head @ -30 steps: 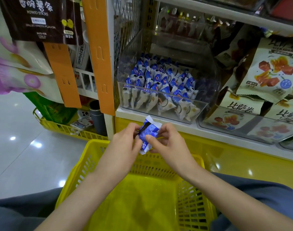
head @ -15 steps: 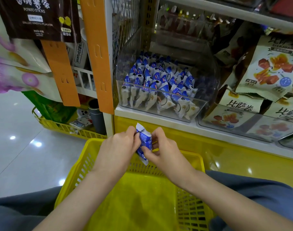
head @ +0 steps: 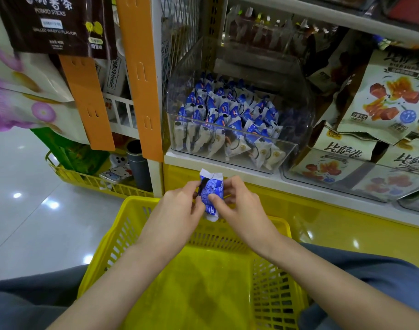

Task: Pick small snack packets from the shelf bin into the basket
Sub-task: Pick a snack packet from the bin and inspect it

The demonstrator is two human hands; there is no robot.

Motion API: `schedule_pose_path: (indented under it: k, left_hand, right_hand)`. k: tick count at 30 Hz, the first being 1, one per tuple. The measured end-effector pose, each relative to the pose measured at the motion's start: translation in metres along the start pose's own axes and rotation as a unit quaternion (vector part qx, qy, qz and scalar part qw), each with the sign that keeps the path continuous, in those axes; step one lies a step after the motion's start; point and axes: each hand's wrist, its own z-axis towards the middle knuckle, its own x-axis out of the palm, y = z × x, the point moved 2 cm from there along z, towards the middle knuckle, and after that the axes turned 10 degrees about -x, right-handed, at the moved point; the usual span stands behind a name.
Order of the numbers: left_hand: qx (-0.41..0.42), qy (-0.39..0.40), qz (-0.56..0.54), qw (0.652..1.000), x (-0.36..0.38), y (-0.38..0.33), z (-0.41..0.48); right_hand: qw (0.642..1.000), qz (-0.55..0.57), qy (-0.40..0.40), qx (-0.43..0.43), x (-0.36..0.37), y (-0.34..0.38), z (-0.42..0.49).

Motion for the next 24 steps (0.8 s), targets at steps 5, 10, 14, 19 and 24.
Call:
schedule_pose_path:
  k: [5,10,14,19,24]
  left_hand:
    - [-0.019,0.011,-0.074,0.997,-0.002,-0.001,0.004]
    - [-0.136,0.160,-0.358,0.910,0.002,-0.012,0.001]
    - [-0.115,0.145,-0.311,0.932,0.002,-0.013,-0.001]
    - [-0.134,0.080,-0.295,0.943,0.001,-0.012,0.008]
    - [-0.186,0.065,-0.401,0.895,-0.005,-0.008,0.013]
  right_hand:
    - [1.000,0.017,-0.016,-0.018,0.002,0.001,0.000]
    - [0.997,0.042,-0.025,-0.054,0.001,0.005,0.001]
    - [0.997,-0.023,-0.006,-0.071,0.000,0.007,-0.003]
    - [0.997,0.050,0.054,0.000,0.003,0.008,0.000]
    - [0.990,0.122,0.065,0.022,-0.008,0.009,0.009]
